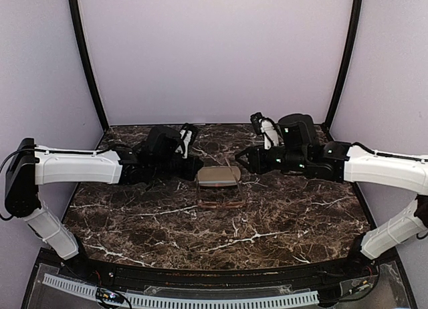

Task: Organize the sunglasses
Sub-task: Fold the right temple of the sunglasses with the sunglasses.

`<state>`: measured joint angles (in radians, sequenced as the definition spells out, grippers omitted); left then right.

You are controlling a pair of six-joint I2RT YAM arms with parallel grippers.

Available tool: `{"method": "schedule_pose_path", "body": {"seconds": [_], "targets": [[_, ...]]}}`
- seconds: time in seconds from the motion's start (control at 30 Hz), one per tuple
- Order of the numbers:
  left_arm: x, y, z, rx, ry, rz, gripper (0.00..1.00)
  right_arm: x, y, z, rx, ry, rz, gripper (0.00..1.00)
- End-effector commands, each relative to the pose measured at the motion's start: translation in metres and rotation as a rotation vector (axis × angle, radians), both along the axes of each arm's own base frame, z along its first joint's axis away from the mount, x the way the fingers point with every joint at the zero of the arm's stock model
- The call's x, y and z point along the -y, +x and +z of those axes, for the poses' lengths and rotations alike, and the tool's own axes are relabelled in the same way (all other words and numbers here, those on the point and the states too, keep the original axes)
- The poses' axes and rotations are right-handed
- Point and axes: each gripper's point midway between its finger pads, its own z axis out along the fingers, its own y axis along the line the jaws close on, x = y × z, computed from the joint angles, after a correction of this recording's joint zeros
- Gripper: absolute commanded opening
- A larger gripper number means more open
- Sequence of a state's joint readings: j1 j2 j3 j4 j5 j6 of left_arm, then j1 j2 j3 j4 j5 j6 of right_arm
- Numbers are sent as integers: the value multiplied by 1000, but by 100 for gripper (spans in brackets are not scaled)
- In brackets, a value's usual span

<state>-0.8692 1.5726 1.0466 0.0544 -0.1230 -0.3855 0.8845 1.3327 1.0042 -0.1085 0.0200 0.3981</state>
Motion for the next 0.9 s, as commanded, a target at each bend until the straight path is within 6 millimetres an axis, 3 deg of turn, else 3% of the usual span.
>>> {"method": "schedule_pose_path", "body": {"seconds": [0.0, 0.2, 0.87], "targets": [[1, 0, 27, 52, -34, 4, 0, -9, -4, -12, -26, -10, 38, 40], [-2, 2, 28, 61, -29, 17, 0, -19, -9, -27, -56, -28, 73, 30], [-1, 2, 32, 66, -41, 23, 0, -45, -22, -54, -106, -49, 135, 21]]}}
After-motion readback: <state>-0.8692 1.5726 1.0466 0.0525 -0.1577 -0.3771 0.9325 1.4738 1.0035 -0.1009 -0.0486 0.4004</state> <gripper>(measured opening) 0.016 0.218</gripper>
